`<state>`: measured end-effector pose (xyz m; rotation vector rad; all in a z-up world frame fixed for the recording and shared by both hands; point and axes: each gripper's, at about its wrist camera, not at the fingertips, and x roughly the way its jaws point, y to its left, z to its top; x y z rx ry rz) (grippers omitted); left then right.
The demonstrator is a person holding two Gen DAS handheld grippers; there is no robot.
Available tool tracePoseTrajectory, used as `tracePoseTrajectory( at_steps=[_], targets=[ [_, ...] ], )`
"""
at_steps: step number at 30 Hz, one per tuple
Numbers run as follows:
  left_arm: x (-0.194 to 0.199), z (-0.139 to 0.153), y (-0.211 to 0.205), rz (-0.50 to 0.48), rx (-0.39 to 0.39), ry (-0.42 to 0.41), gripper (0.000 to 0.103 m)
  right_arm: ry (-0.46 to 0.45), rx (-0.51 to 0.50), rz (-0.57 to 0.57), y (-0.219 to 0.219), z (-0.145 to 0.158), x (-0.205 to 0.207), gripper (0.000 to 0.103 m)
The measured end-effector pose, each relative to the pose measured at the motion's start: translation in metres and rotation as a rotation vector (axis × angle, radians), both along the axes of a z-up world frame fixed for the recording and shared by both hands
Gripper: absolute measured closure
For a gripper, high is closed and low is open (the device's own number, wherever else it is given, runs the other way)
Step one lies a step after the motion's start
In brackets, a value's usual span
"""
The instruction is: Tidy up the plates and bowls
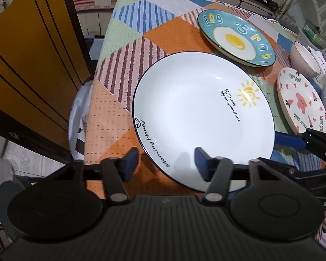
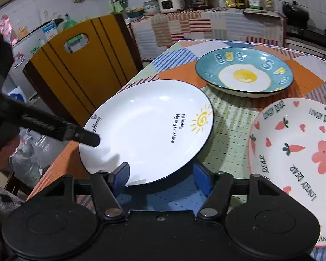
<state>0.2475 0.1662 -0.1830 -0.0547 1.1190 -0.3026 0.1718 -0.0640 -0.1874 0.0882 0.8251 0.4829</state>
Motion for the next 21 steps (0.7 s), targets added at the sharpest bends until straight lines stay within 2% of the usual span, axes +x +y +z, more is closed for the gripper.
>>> tracePoseTrajectory(
  at_steps=[3, 5, 7, 9, 12, 17, 21],
  targets=[
    [0.005, -0.010, 0.001, 0.007, -0.006, 0.021, 0.071, 0.014, 0.009, -0.014, -0.002, -0.004, 0.008, 0.041],
    [0.006, -0.014, 0.002, 0.001, -0.009, 0.012, 0.073, 0.026, 0.030, -0.050, -0.007, -0.006, 0.014, 0.051],
    [0.006, -0.014, 0.004, 0.003, -0.020, 0.006, 0.073, 0.062, 0.057, -0.090, -0.013, -0.012, 0.022, 0.074],
    [0.006, -0.015, 0.005, -0.001, -0.026, -0.006, 0.073, 0.078, 0.092, -0.121, -0.019, -0.018, 0.026, 0.077],
    [0.006, -0.014, 0.005, 0.006, -0.030, -0.009, 0.073, 0.083, 0.119, -0.111, -0.026, -0.019, 0.029, 0.078],
    [0.002, -0.010, 0.000, -0.012, 0.006, -0.004, 0.075, 0.128, 0.077, -0.035, -0.024, -0.013, 0.035, 0.079],
    [-0.016, 0.006, -0.009, -0.045, 0.010, -0.006, 0.075, 0.129, 0.057, -0.002, -0.031, -0.002, 0.026, 0.079]
  ],
)
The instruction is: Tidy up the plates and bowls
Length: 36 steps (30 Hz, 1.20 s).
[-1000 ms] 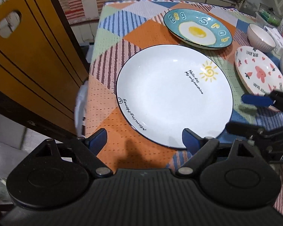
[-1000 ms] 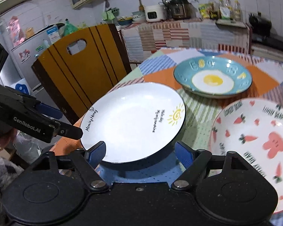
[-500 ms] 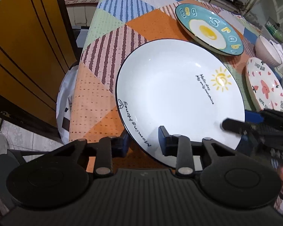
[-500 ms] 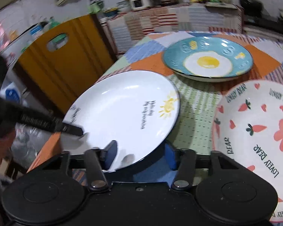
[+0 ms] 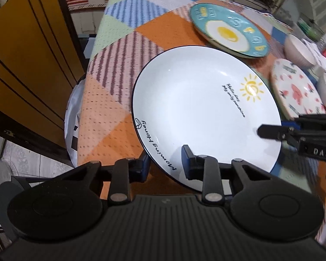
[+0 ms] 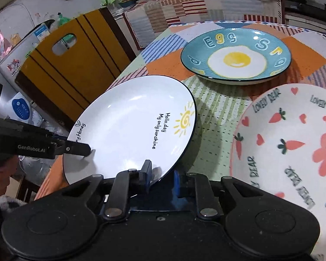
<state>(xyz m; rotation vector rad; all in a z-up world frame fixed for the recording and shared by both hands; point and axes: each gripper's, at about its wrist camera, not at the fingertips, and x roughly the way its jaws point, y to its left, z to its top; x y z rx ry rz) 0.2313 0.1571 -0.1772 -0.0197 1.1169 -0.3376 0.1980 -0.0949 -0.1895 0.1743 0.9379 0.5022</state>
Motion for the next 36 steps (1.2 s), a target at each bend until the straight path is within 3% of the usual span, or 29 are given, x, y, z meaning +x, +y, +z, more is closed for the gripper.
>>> tracePoseTrajectory(
  at_steps=[11, 16, 25, 36],
  targets=[
    [-0.039, 0.068, -0.055, -0.083, 0.017, -0.153, 0.074, -0.099, 0.005, -0.045, -0.047, 0.057, -0.050, 0.079],
    [-0.043, 0.084, -0.090, -0.138, -0.003, -0.201, 0.075, -0.174, -0.017, -0.090, -0.078, 0.077, -0.071, 0.078],
    [-0.028, 0.061, -0.150, -0.210, -0.063, -0.141, 0.075, -0.162, -0.083, -0.182, -0.130, 0.076, -0.079, 0.078],
    [-0.007, 0.017, -0.200, -0.286, -0.067, -0.029, 0.074, -0.104, -0.184, -0.269, -0.165, 0.038, -0.065, 0.077]
  ],
)
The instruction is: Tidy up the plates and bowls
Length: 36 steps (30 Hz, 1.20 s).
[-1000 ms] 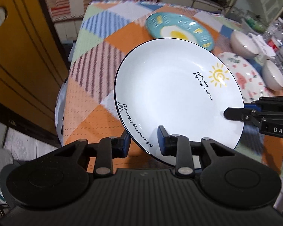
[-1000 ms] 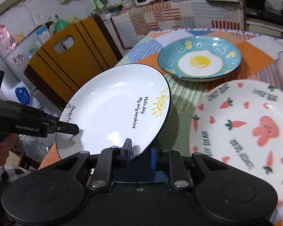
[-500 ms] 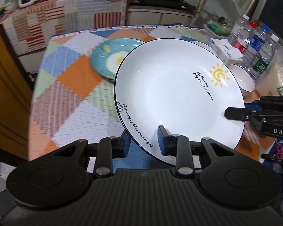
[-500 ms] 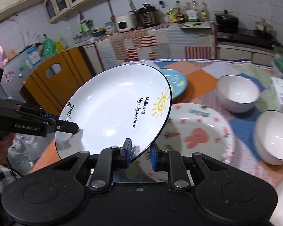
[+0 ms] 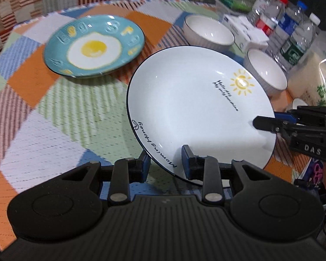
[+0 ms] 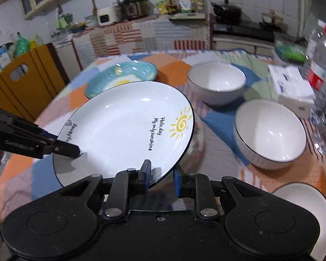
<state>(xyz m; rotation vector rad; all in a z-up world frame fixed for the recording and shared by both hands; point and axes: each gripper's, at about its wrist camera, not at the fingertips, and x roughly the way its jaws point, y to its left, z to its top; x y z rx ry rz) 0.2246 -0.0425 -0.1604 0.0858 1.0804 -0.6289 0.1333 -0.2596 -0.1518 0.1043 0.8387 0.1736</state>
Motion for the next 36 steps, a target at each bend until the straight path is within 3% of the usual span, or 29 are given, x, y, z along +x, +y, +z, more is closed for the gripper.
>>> tracePoseTrajectory(
  at_steps=[3, 7, 13, 17, 22, 28, 36],
  targets=[
    [0.002, -0.007, -0.002, -0.017, -0.003, 0.023, 0.075, 0.030, 0.057, -0.014, -0.012, -0.013, 0.003, 0.077],
    [0.005, -0.008, -0.007, -0.012, 0.007, 0.022, 0.074, 0.035, 0.055, -0.021, -0.017, -0.020, 0.008, 0.077],
    [0.017, -0.011, -0.009, 0.000, 0.030, 0.050, 0.074, 0.056, -0.060, -0.009, -0.001, -0.018, 0.014, 0.077],
    [0.020, -0.011, -0.010, 0.014, 0.025, 0.081, 0.074, 0.058, -0.051, -0.037, -0.005, -0.019, 0.016, 0.078],
    [0.024, 0.002, -0.003, 0.043, 0.015, 0.130, 0.075, 0.081, -0.121, -0.078, 0.007, -0.010, 0.021, 0.077],
    [0.010, 0.039, 0.009, 0.022, 0.029, 0.020, 0.072, 0.001, -0.021, -0.063, 0.012, 0.031, 0.015, 0.077],
    [0.002, 0.072, 0.030, 0.028, 0.065, -0.069, 0.063, -0.046, -0.012, 0.031, 0.044, 0.071, 0.019, 0.068]
  ],
)
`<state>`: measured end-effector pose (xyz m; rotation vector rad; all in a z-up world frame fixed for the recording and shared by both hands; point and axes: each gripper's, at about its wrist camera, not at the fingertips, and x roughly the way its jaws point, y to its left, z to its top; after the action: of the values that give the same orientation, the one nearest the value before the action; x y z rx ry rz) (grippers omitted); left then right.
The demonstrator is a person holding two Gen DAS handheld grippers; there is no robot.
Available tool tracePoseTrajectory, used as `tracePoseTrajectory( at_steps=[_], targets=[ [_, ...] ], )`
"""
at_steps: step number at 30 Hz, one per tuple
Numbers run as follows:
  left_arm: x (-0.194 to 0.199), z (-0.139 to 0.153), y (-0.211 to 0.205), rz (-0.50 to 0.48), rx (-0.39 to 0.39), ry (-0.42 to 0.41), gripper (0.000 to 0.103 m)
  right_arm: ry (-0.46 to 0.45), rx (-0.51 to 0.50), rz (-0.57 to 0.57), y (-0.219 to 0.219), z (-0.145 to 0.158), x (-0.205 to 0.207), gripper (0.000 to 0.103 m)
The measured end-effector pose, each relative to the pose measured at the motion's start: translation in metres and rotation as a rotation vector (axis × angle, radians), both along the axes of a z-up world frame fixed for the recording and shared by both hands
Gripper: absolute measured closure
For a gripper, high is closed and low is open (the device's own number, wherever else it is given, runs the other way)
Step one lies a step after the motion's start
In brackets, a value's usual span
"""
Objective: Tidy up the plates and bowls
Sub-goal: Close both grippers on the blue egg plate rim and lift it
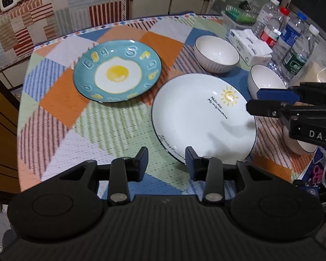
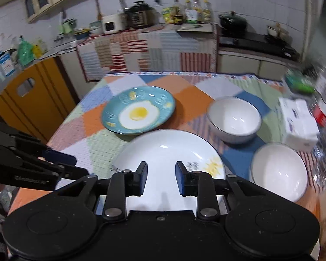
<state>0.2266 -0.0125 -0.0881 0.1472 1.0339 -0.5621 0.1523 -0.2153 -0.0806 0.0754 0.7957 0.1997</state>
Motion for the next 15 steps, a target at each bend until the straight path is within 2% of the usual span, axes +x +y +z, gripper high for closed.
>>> tracePoseTrajectory(
  at_steps=[4, 7, 8, 10, 11, 13, 15],
  targets=[
    [0.004, 0.012, 0.012, 0.012, 0.013, -0.027, 0.061, -0.020, 0.000, 0.080, 0.015, 0.017, 0.009, 0.061],
    [0.012, 0.018, 0.021, 0.026, 0.030, -0.049, 0.054, -0.051, -0.013, 0.122, 0.025, 0.023, 0.017, 0.052],
    [0.016, 0.019, 0.024, 0.032, 0.036, -0.056, 0.051, -0.060, -0.013, 0.138, 0.028, 0.024, 0.020, 0.050],
    [0.025, 0.021, 0.029, 0.037, 0.052, -0.056, 0.044, -0.081, -0.009, 0.182, 0.035, 0.025, 0.025, 0.036],
    [0.030, 0.020, 0.032, 0.036, 0.056, -0.049, 0.038, -0.091, -0.011, 0.215, 0.038, 0.025, 0.028, 0.035],
    [0.039, 0.018, 0.039, 0.057, 0.065, -0.055, 0.033, -0.108, -0.023, 0.253, 0.045, 0.024, 0.037, 0.034],
    [0.049, 0.014, 0.045, 0.074, 0.076, -0.073, 0.020, -0.106, -0.020, 0.269, 0.049, 0.020, 0.050, 0.031]
  ],
)
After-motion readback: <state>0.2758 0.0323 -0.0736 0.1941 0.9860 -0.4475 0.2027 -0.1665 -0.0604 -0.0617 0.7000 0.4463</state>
